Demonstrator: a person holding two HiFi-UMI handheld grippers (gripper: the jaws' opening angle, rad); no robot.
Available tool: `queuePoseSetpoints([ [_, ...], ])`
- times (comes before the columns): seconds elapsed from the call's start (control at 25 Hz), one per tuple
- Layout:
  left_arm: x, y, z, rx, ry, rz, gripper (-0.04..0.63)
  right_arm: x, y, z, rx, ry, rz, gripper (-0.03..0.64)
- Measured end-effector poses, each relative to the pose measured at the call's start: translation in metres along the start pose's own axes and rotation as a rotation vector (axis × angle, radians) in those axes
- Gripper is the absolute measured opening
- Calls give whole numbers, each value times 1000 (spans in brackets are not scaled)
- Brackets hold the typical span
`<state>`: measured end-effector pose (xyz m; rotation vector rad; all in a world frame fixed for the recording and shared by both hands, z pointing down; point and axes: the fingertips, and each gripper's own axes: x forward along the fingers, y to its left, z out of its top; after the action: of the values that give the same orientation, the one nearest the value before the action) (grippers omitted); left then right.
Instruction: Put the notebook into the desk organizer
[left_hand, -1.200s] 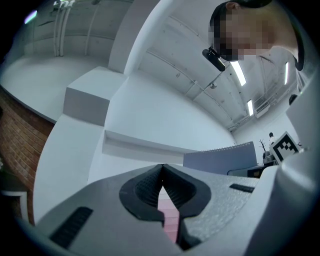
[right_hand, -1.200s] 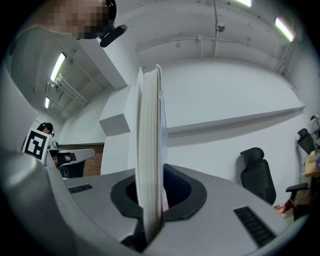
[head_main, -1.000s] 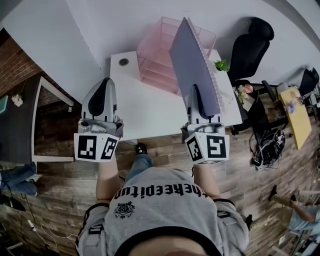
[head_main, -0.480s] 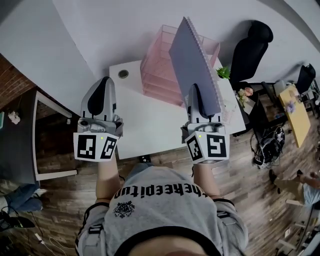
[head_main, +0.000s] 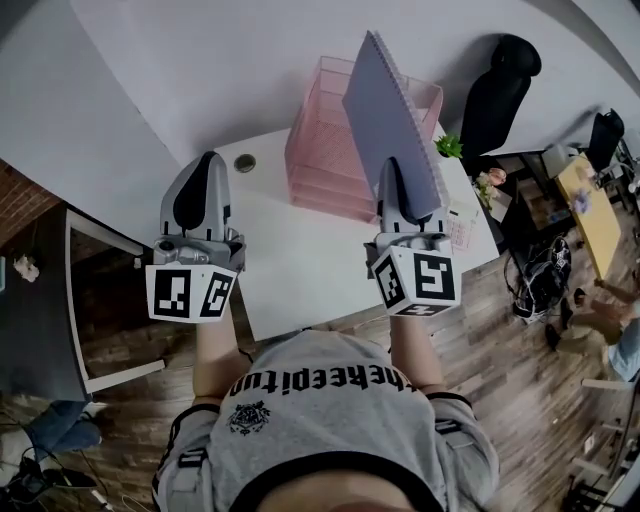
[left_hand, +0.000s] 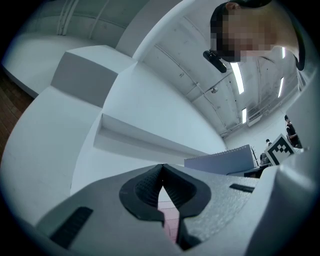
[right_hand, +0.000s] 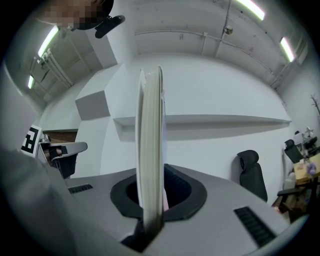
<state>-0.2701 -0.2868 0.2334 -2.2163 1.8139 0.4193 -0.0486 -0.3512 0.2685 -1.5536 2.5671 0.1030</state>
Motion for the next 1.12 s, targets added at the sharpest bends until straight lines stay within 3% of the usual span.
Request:
queuePoseSetpoints([
  [0.44, 28, 28, -27, -43, 21, -40, 3, 42, -15, -23, -100, 90, -137, 32],
  [1.12, 43, 59, -56, -84, 58, -44, 3, 78, -55, -60, -111, 216, -369, 32],
])
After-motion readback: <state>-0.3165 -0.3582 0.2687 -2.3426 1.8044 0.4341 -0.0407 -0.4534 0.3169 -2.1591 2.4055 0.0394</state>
